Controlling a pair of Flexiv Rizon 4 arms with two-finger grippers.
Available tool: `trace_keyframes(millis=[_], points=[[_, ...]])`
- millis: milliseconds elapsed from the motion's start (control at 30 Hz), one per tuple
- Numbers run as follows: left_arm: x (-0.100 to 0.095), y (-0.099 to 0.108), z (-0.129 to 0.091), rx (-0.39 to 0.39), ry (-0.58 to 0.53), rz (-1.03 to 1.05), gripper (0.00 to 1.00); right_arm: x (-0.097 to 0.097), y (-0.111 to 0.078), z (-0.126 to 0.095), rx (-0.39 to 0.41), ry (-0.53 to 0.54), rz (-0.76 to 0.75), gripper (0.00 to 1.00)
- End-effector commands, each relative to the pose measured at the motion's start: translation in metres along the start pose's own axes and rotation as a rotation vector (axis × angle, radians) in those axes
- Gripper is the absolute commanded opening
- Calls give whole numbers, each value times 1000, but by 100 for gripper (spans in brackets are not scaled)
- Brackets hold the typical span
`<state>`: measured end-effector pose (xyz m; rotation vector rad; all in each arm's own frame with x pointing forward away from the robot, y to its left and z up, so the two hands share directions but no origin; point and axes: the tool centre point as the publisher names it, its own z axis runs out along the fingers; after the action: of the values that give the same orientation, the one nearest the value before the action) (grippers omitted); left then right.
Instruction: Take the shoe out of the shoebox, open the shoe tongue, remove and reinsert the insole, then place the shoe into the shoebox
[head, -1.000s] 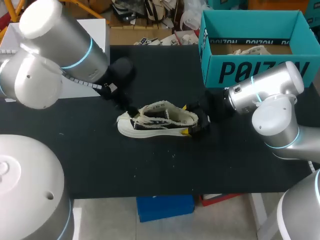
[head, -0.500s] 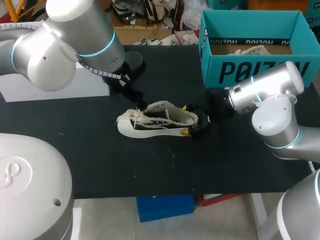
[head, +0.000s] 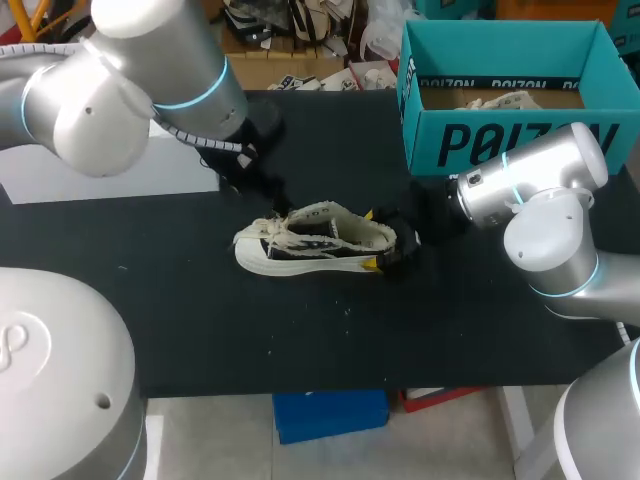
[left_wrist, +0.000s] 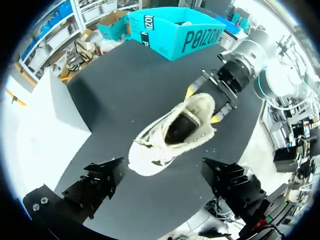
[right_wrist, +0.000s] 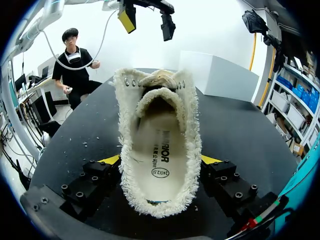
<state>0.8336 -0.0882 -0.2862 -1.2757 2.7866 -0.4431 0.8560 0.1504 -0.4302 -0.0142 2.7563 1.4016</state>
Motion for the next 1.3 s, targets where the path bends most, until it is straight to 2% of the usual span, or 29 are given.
trace_keyframes(millis=[33, 267, 367, 633, 867, 1100, 1300], points=[[-3, -21, 13, -161, -140, -218, 100, 0, 1, 2, 2, 1, 1, 0], [4, -29, 6, -285, -240, -379, 100, 0, 1, 2, 2, 1, 1, 0], [10, -34, 4, -307, -263, -410, 100, 0, 1, 2, 2, 1, 1, 0], [28, -44, 15, -402, -336, -475, 100, 0, 1, 2, 2, 1, 1, 0], [42, -50, 27, -406, -332, -466, 100, 0, 1, 2, 2, 1, 1, 0], [51, -57, 42, -448, -395, -507, 100, 0, 1, 2, 2, 1, 1, 0], [61, -55, 55, -452, -445, -528, 100, 0, 1, 2, 2, 1, 1, 0]])
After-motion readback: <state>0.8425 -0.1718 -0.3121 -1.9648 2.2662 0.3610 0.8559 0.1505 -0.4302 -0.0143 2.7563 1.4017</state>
